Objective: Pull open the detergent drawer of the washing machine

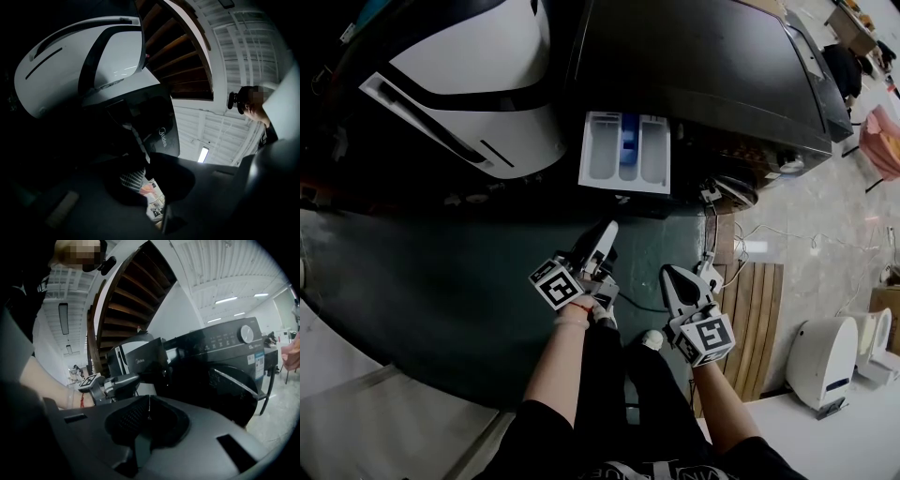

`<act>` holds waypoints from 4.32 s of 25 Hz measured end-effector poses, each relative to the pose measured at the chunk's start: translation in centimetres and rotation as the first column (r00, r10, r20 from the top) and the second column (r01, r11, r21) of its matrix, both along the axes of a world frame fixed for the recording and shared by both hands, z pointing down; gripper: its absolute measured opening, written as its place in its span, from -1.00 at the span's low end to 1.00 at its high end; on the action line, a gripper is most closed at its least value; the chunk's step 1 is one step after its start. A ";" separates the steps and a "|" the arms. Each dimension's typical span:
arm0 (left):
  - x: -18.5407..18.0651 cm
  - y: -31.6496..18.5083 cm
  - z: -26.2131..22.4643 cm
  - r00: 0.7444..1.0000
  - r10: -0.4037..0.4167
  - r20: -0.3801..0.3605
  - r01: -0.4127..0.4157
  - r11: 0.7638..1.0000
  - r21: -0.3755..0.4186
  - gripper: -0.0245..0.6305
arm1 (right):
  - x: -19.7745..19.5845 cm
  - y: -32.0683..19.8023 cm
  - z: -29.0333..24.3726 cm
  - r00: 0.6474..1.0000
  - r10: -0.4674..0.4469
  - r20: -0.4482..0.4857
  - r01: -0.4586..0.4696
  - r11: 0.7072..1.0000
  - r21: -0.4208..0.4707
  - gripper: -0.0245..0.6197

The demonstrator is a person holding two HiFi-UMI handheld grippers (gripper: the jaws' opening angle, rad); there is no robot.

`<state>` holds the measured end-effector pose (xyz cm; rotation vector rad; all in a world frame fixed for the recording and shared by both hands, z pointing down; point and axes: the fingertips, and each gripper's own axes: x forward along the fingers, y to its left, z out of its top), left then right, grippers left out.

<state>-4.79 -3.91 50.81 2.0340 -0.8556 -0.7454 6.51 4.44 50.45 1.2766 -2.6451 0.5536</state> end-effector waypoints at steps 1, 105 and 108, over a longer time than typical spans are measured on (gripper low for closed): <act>-0.1 0.2 0.0 1.000 -0.002 0.017 0.002 1.000 -0.001 -0.82 | 0.1 0.0 -0.1 1.000 -0.002 0.001 0.002 1.000 0.003 -0.89; -7.2 11.8 -24.5 0.532 -0.425 0.732 0.197 0.903 0.382 -0.90 | 1.9 0.7 -24.1 0.993 -0.118 0.027 0.103 0.937 0.333 -0.89; -7.4 11.8 -24.5 0.527 -0.429 0.734 0.199 0.902 0.384 -0.90 | 1.9 0.6 -24.0 0.993 -0.118 0.027 0.102 0.938 0.332 -0.89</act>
